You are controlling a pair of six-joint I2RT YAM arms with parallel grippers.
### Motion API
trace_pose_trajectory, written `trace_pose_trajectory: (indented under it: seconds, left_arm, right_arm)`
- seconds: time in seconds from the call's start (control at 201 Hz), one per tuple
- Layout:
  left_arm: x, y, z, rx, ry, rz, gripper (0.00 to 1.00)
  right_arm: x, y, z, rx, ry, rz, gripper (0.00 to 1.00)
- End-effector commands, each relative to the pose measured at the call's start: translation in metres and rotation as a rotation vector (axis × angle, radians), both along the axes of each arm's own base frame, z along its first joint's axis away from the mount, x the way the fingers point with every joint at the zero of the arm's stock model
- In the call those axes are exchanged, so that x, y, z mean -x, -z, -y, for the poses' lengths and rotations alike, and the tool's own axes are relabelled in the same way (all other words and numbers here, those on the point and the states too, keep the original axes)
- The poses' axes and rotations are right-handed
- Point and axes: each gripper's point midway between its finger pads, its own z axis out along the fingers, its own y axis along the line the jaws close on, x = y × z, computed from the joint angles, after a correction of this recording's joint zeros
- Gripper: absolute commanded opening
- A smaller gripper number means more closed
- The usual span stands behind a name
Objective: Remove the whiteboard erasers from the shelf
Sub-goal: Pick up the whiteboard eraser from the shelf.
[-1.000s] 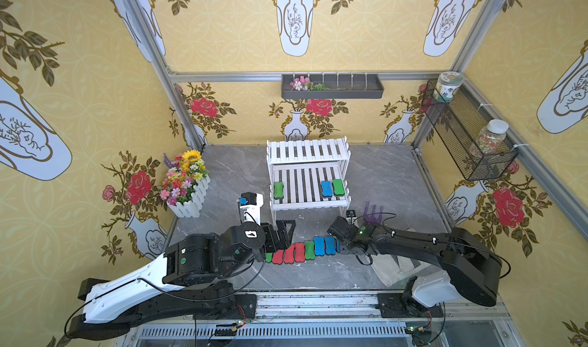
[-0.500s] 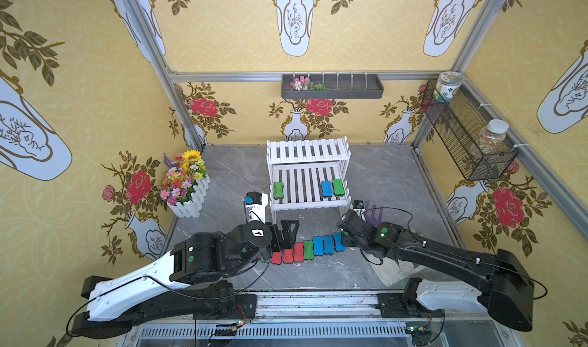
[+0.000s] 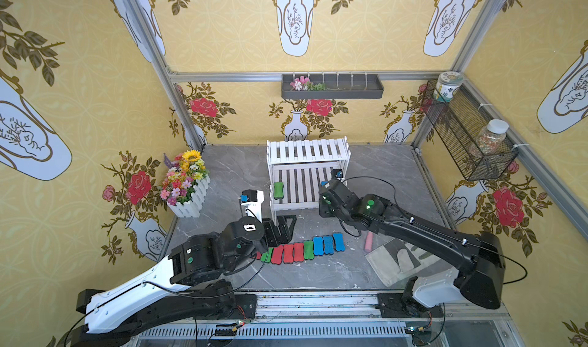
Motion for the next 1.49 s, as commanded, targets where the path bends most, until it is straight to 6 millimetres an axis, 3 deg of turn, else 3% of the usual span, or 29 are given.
trace_pose_trajectory:
  seconds: [0.0,0.184,0.672,1.17,1.483]
  left_arm:
    - [0.005,-0.003,-0.007,0.037,0.001,-0.016,1.0]
    - [0.008,-0.01,-0.015,0.048,0.005,-0.001,0.99]
    - [0.01,-0.015,-0.015,0.058,0.021,0.012,0.99]
    - [0.01,-0.014,-0.015,0.048,0.021,0.006,0.99]
    - [0.009,-0.013,-0.01,0.037,0.028,0.006,0.99]
  right_arm:
    - [-0.02,0.002,-0.004,0.037,-0.01,0.011,0.55]
    - [-0.036,0.01,-0.007,0.045,0.008,0.043,0.55]
    - [-0.056,0.022,0.008,0.113,0.069,0.083,0.52]
    - [-0.068,0.032,0.008,0.138,0.082,0.085,0.52]
    - [-0.068,0.025,0.009,0.123,0.083,0.11,0.53]
